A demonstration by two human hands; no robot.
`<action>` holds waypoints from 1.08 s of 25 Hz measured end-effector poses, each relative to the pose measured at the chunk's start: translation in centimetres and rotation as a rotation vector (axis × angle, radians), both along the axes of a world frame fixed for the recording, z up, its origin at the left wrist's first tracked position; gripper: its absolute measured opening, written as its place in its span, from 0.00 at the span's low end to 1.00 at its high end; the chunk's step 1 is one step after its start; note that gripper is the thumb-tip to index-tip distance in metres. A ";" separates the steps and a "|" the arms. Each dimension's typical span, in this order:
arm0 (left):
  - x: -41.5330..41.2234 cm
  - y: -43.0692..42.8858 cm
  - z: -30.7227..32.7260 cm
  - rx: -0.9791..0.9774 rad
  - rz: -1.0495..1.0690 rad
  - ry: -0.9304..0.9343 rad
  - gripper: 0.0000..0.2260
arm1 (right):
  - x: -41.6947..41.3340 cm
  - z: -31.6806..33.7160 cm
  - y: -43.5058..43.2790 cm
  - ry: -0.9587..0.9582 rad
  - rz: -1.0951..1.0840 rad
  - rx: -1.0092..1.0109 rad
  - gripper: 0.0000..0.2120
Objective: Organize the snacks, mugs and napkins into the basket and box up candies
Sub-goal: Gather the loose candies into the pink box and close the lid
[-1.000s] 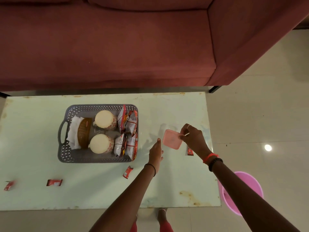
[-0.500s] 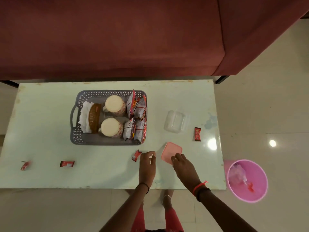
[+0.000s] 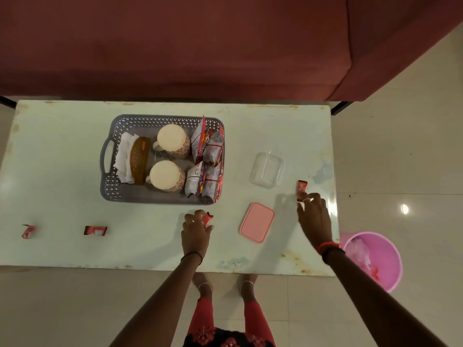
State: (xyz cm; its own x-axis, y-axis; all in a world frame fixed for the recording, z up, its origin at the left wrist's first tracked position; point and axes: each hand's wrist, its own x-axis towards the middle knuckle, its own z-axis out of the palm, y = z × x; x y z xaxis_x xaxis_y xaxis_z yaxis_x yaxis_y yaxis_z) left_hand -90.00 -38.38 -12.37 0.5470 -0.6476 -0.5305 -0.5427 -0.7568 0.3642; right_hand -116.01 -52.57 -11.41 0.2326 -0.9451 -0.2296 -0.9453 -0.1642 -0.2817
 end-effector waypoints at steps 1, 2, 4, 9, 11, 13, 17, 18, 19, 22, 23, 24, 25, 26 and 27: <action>0.2 0.0 -0.4 -0.038 0.033 0.047 0.15 | -0.5 -0.3 -0.9 0.038 -0.011 0.011 0.14; 0.4 -0.1 -0.8 -0.071 0.059 0.088 0.13 | -0.9 -0.7 -1.6 0.064 -0.013 0.035 0.15; 0.8 -0.2 -1.4 -0.100 0.072 0.122 0.10 | -1.0 -1.5 -2.5 0.088 -0.013 0.095 0.15; -0.6 -0.6 -0.5 -0.216 -0.059 0.202 0.09 | 0.7 -2.2 -2.8 -0.049 -0.099 0.205 0.15; -2.8 -1.3 0.5 -0.280 -0.149 0.302 0.08 | 1.3 -2.0 -2.5 -0.087 -0.075 0.217 0.15; -5.2 -3.0 1.5 -0.331 -0.190 0.378 0.08 | 1.7 -1.9 -2.3 -0.116 -0.078 0.233 0.18; -7.9 -9.6 2.9 -0.406 -0.154 0.412 0.08 | 1.4 -1.6 -1.8 -0.179 -0.190 0.302 0.17; -8.2 -11.4 3.1 -0.421 -0.139 0.414 0.08 | 1.2 -1.5 -1.7 -0.201 -0.238 0.310 0.18; -8.3 -13.1 3.2 -0.432 -0.129 0.404 0.09 | 1.1 -1.4 -1.6 -0.236 -0.290 0.314 0.18; -8.4 -17.1 2.8 -0.415 -0.137 0.328 0.11 | 0.5 -0.8 -0.9 -0.362 -0.406 0.315 0.14; -8.4 -17.9 2.5 -0.390 -0.137 0.316 0.13 | 0.2 -0.6 -0.8 -0.398 -0.429 0.317 0.12; -8.3 -18.5 2.3 -0.359 -0.136 0.314 0.15 | 0.1 -0.4 -0.8 -0.434 -0.452 0.318 0.11; -8.2 -18.7 2.0 -0.329 -0.134 0.318 0.17 | 0.1 -0.1 -0.9 -0.469 -0.475 0.313 0.10; -8.1 -18.8 1.9 -0.310 -0.130 0.323 0.19 | 0.2 0.2 -1.1 -0.501 -0.493 0.295 0.09; -7.9 -18.6 1.8 -0.307 -0.124 0.325 0.21 | 0.4 0.6 -1.4 -0.529 -0.505 0.268 0.08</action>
State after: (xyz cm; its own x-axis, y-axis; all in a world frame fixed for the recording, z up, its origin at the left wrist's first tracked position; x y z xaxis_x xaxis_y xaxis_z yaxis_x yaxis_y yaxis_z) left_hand -97.95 -57.00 -10.57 0.2927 -0.8514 -0.4352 -0.4430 -0.5241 0.7274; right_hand -115.56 -53.96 -10.81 -0.0688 -0.8935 -0.4438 -0.6159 0.3880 -0.6857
